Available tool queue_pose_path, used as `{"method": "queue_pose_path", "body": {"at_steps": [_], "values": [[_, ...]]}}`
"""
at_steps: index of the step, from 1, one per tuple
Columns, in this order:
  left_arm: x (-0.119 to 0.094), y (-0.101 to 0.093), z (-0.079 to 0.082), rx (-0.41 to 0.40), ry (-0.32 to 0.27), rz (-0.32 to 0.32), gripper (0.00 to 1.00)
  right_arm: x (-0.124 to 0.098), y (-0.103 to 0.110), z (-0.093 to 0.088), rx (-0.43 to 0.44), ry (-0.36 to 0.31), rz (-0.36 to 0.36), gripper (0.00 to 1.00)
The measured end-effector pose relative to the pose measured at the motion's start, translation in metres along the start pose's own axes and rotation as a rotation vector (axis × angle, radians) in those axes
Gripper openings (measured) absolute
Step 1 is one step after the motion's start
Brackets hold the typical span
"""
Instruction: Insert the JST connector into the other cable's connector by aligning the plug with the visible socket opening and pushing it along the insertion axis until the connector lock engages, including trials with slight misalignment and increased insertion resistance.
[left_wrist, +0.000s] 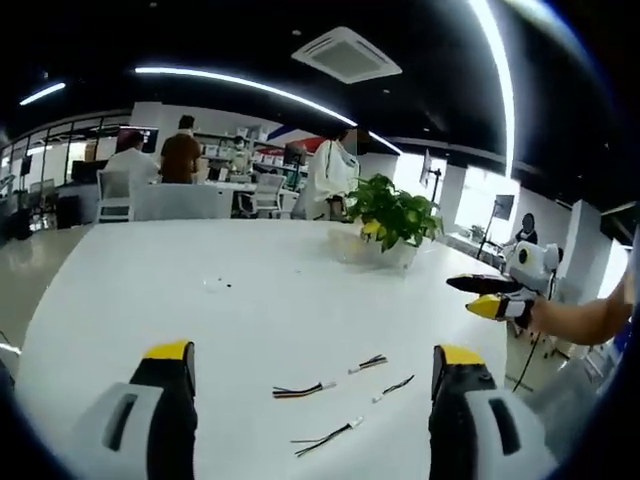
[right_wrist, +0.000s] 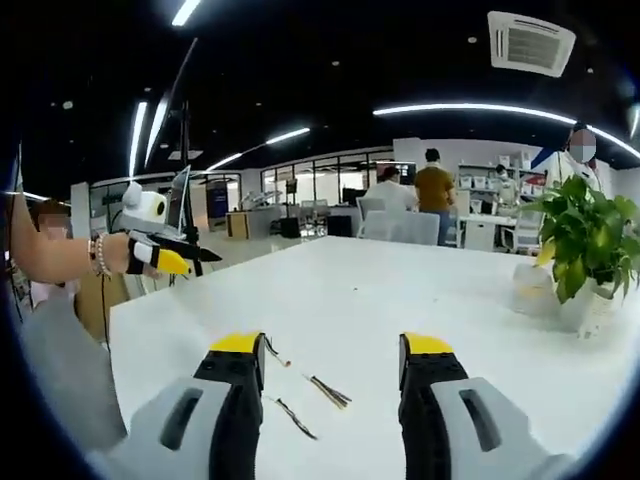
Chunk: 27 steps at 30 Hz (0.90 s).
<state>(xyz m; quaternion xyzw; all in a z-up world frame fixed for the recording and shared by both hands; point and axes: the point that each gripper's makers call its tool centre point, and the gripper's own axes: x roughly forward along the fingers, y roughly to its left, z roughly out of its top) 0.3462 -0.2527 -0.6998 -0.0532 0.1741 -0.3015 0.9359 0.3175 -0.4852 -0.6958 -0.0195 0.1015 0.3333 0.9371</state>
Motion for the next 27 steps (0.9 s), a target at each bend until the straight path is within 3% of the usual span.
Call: {"method": "queue_pose_path", "body": {"at_steps": [11,23,26,27], "values": [[0.025,0.021,-0.008,0.037,0.024,-0.024,0.97,0.032,-0.003,-0.021,-0.075,0.089,0.043,0.51],[0.051,0.001,-0.026,0.136,0.052,-0.101,0.93,0.055,0.002,-0.042,-0.116,0.141,0.143,0.49],[0.059,-0.015,-0.029,0.169,0.043,-0.16,0.91,0.061,0.004,-0.046,-0.103,0.146,0.181,0.48],[0.062,-0.026,-0.028,0.167,0.019,-0.209,0.91,0.064,0.005,-0.049,-0.096,0.152,0.195,0.48]]}}
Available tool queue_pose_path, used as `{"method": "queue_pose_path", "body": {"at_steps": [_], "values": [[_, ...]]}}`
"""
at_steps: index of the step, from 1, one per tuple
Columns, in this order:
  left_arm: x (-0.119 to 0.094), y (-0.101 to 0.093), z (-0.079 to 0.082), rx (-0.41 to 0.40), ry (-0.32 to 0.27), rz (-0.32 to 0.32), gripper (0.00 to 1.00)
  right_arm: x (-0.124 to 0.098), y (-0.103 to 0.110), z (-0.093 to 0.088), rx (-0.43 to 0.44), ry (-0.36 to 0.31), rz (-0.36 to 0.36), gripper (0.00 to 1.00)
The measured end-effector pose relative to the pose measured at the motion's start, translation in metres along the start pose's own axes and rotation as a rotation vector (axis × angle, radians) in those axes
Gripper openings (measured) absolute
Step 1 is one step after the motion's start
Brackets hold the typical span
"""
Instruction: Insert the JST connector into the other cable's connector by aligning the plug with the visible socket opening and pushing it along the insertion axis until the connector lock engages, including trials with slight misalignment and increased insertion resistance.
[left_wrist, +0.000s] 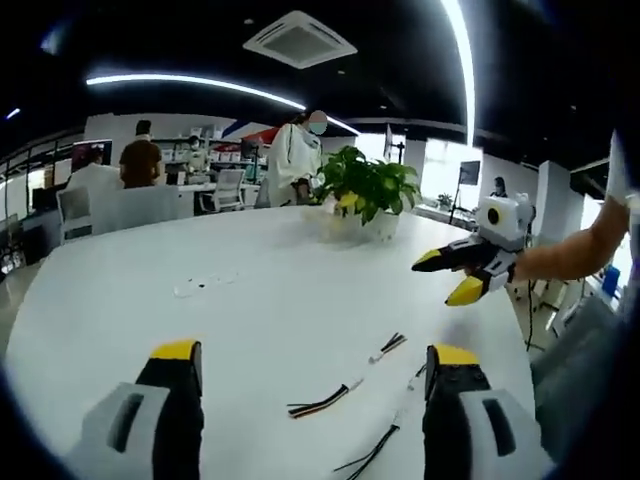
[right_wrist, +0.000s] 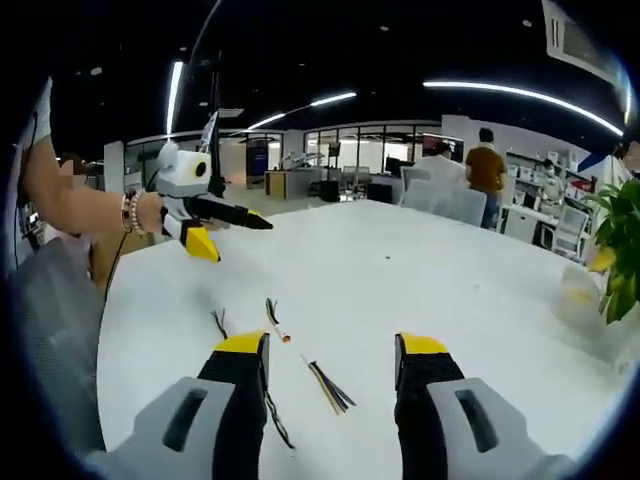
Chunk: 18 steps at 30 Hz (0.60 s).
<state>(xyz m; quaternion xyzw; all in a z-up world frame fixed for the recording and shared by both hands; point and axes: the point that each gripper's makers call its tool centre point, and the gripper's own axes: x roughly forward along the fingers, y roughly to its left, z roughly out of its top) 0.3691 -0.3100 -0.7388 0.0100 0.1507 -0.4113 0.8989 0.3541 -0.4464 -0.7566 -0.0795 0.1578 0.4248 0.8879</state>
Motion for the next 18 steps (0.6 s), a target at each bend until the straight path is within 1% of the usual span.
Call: {"method": "queue_pose_path", "body": {"at_steps": [1,2,3,5,8,9,10,12,14,15,16,18], "values": [[0.002,0.001,0.001,0.0,-0.017,-0.012,0.91,0.002,0.0,-0.001,0.002,0.005,0.004,0.48],[0.005,0.0,-0.002,0.001,-0.011,-0.021,0.91,0.004,0.0,-0.003,-0.003,0.01,0.01,0.47],[0.008,0.005,-0.006,0.011,0.002,-0.028,0.91,0.006,0.0,-0.004,-0.015,0.019,0.016,0.46],[0.011,0.006,-0.014,0.071,0.024,-0.052,0.9,0.01,0.001,-0.006,-0.034,0.027,0.027,0.45],[0.017,0.003,-0.023,0.133,0.055,-0.076,0.84,0.014,0.002,-0.008,-0.046,0.034,0.045,0.44],[0.019,0.002,-0.027,0.168,0.069,-0.088,0.82,0.016,0.002,-0.009,-0.047,0.036,0.051,0.43],[0.02,0.002,-0.027,0.168,0.07,-0.089,0.79,0.018,0.002,-0.009,-0.049,0.037,0.057,0.42],[0.025,0.0,-0.035,0.159,0.095,-0.11,0.74,0.021,0.004,-0.012,-0.055,0.045,0.07,0.41],[0.029,0.001,-0.045,0.181,0.129,-0.121,0.67,0.025,0.005,-0.017,-0.062,0.062,0.081,0.4],[0.031,0.002,-0.051,0.191,0.155,-0.123,0.66,0.027,0.006,-0.019,-0.068,0.068,0.091,0.4],[0.033,0.002,-0.053,0.191,0.165,-0.124,0.65,0.028,0.007,-0.021,-0.073,0.075,0.097,0.4],[0.035,0.003,-0.053,0.184,0.158,-0.129,0.64,0.031,0.009,-0.025,-0.09,0.086,0.113,0.4]]}}
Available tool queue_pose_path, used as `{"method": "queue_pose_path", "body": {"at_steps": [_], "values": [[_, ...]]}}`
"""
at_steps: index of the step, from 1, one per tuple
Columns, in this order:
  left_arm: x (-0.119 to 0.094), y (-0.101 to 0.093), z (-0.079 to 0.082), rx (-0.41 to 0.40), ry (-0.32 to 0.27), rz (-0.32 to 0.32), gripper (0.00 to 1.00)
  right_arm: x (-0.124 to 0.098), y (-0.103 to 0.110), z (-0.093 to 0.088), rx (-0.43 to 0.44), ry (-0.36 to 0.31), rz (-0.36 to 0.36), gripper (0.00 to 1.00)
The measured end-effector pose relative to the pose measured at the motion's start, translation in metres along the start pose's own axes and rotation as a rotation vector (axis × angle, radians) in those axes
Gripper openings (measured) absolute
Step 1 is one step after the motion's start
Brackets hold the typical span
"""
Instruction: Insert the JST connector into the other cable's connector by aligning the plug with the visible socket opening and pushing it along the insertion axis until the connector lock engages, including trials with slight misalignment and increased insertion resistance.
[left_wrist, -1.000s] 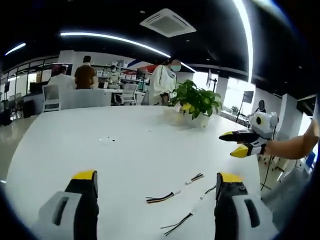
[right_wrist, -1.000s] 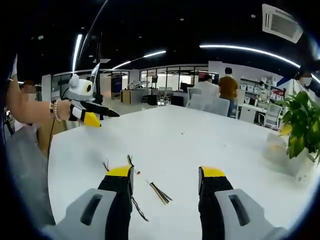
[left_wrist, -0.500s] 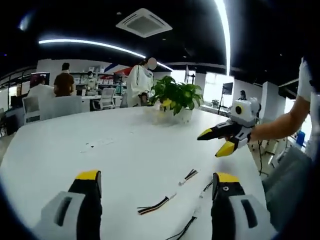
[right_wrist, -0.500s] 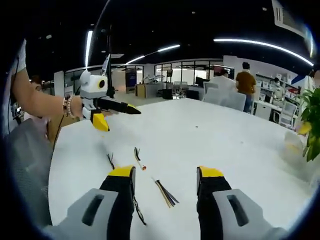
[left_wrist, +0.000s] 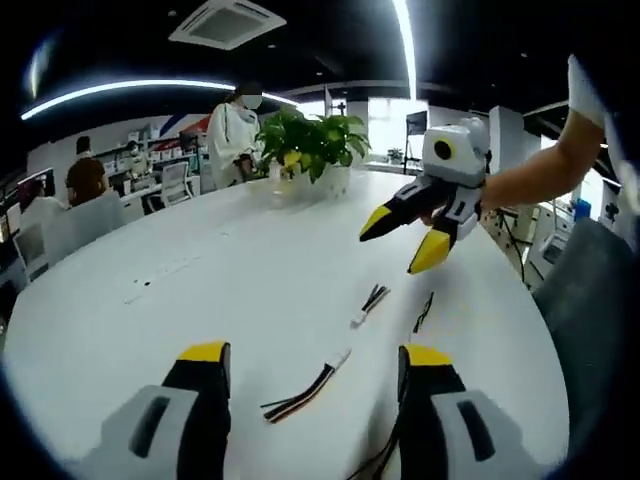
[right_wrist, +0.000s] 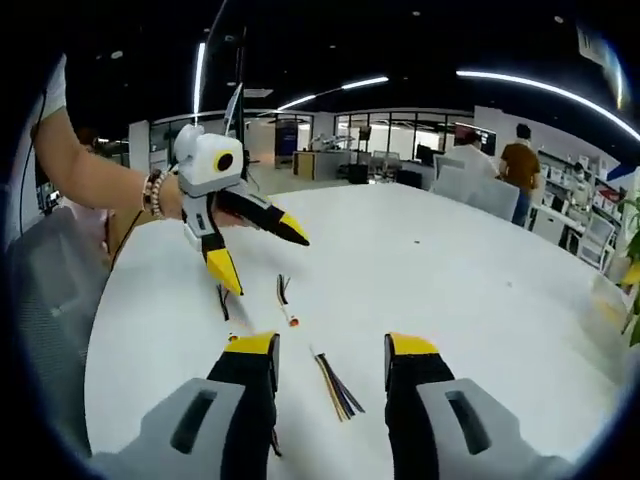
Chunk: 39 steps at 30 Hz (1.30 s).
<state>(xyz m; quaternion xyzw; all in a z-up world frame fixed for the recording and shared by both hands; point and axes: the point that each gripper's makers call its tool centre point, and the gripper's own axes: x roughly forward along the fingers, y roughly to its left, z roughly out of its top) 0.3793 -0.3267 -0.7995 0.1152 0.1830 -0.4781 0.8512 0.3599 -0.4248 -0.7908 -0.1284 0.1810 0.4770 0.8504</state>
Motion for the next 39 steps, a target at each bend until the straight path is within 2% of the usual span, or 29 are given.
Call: {"method": "queue_pose_path", "body": {"at_steps": [5,12,21,27,32,39], "values": [[0.006,0.002,-0.004,0.006,0.008,-0.015,0.56,0.008,0.002,-0.007,-0.023,0.023,0.028,0.37],[0.017,0.001,-0.017,0.029,0.058,-0.04,0.49,0.023,0.005,-0.012,-0.022,0.041,0.051,0.29],[0.026,0.001,-0.024,0.015,0.069,-0.055,0.44,0.033,0.006,-0.022,-0.028,0.07,0.078,0.27],[0.028,0.0,-0.027,0.008,0.074,-0.068,0.39,0.037,0.006,-0.028,-0.04,0.083,0.094,0.22],[0.03,-0.007,-0.029,-0.007,0.073,-0.101,0.24,0.042,0.008,-0.034,-0.053,0.097,0.111,0.18],[0.032,-0.011,-0.035,-0.011,0.087,-0.116,0.2,0.043,0.01,-0.039,-0.069,0.108,0.123,0.14]]}}
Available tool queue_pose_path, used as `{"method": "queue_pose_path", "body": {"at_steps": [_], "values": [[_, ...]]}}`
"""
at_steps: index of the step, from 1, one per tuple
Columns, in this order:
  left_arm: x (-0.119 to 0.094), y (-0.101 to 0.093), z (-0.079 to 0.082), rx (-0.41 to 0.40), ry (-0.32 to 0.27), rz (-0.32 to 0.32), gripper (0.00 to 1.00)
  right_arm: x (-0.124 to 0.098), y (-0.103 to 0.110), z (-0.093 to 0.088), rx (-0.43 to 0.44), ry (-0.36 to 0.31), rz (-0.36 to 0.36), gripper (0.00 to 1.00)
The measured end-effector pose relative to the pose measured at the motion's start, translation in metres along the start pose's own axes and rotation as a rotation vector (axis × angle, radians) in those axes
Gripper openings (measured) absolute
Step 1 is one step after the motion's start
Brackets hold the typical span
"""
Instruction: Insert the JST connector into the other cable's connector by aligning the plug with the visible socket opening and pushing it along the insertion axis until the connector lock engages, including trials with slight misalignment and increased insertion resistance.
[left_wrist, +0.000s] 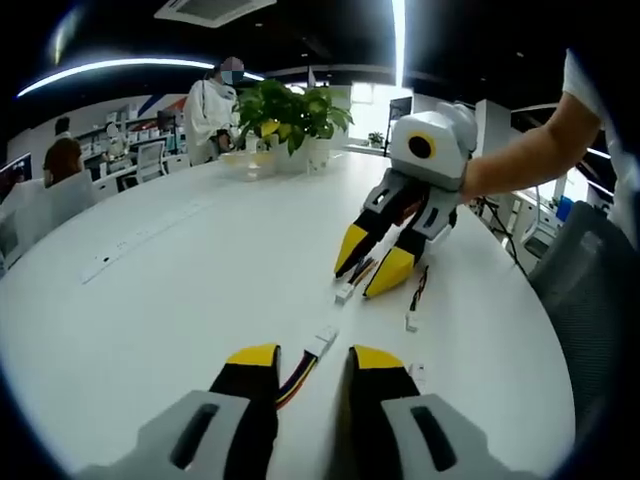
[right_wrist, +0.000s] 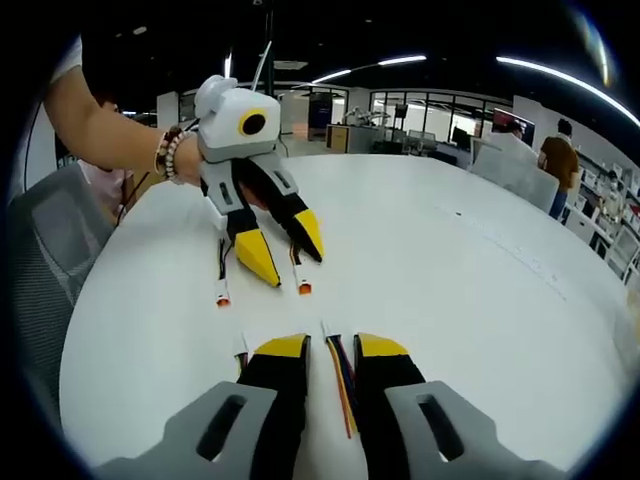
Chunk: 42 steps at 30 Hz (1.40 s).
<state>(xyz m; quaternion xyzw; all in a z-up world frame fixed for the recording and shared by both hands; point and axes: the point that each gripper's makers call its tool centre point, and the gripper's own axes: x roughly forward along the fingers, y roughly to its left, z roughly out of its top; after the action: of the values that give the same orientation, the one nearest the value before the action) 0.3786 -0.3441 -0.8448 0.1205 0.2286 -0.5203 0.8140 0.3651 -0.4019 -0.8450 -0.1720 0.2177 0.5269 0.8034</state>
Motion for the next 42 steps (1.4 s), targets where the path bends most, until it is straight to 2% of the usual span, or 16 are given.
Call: {"method": "queue_pose_path", "body": {"at_steps": [6,12,22,30,42], "values": [[0.0,-0.001,-0.001,-0.011,-0.003,-0.008,0.17,0.001,0.0,-0.004,-0.004,0.001,0.013,0.11],[0.0,-0.001,-0.001,-0.006,-0.007,-0.01,0.11,0.0,0.002,-0.003,-0.044,-0.011,0.03,0.03],[-0.001,-0.006,-0.002,0.026,0.0,-0.032,0.03,0.0,0.004,-0.001,-0.058,-0.025,0.064,0.02],[0.0,-0.008,-0.003,0.041,-0.001,-0.044,0.01,0.0,0.006,-0.001,-0.078,-0.023,0.091,0.01],[-0.004,-0.018,-0.004,0.086,0.012,-0.11,0.01,-0.008,0.021,0.001,-0.142,0.039,0.191,0.0]]}}
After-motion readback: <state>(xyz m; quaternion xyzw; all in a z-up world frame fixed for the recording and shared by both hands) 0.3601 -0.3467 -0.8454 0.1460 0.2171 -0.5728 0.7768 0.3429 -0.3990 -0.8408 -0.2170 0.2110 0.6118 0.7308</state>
